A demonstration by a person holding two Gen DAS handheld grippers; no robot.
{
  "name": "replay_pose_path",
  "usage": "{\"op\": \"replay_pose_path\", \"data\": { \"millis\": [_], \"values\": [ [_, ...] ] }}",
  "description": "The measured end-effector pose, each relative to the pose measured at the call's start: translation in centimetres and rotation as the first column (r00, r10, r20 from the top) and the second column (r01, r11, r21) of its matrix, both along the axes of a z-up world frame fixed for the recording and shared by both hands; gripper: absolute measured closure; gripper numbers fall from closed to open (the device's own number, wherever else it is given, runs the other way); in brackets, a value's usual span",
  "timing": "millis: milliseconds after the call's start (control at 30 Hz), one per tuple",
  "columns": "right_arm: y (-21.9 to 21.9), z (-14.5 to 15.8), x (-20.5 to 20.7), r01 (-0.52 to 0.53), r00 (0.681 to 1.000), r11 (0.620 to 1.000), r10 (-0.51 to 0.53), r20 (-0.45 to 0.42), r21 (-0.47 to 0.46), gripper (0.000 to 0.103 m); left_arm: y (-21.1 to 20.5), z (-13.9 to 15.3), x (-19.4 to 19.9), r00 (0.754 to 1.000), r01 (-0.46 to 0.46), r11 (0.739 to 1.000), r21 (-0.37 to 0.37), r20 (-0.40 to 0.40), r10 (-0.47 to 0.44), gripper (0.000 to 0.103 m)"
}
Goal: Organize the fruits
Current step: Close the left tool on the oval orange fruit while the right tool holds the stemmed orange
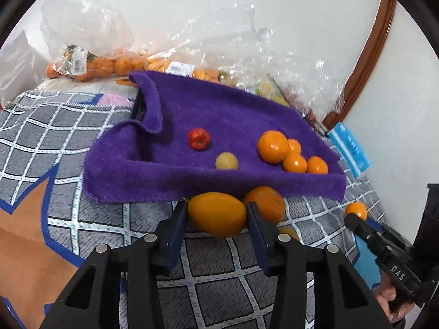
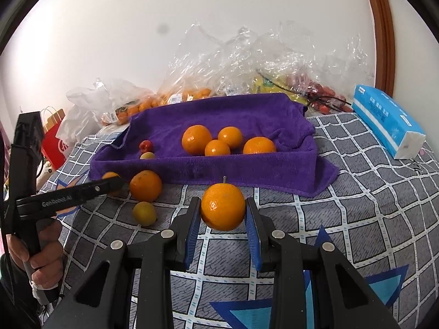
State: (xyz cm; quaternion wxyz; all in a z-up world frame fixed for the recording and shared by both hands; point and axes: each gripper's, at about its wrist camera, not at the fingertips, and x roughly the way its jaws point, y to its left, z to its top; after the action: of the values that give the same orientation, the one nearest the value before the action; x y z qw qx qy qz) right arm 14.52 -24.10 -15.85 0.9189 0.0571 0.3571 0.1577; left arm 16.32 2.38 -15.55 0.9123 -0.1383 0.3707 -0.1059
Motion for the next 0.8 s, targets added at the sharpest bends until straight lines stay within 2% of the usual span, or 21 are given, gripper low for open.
{"op": "replay_pose_path", "data": {
  "millis": [433, 667, 800],
  "values": [
    [0.0, 0.7, -0.8, -0.01, 0.999, 1.0, 0.009, 0.052, 0.019, 0.071, -0.6, 0.9, -0.8, 0.998, -0.011, 0.999, 0.032, 0.07, 0.009, 0.061],
    [-0.5, 0.5, -0.6, 0.023, 0.999, 0.999, -0.025, 0.036, 0.037, 0.071, -1.1, 1.5, -1.5, 0.994, 0.0, 0.998, 0.056, 0.11, -0.006, 0.061],
    [-0.1, 0.7, -0.9, 0.032, 0.998, 0.999, -0.032, 0.049, 0.01, 0.071, -1.6, 1.7, -1.8, 0.992, 0.011, 0.997, 0.073, 0.122, -0.02, 0.061]
  ]
}}
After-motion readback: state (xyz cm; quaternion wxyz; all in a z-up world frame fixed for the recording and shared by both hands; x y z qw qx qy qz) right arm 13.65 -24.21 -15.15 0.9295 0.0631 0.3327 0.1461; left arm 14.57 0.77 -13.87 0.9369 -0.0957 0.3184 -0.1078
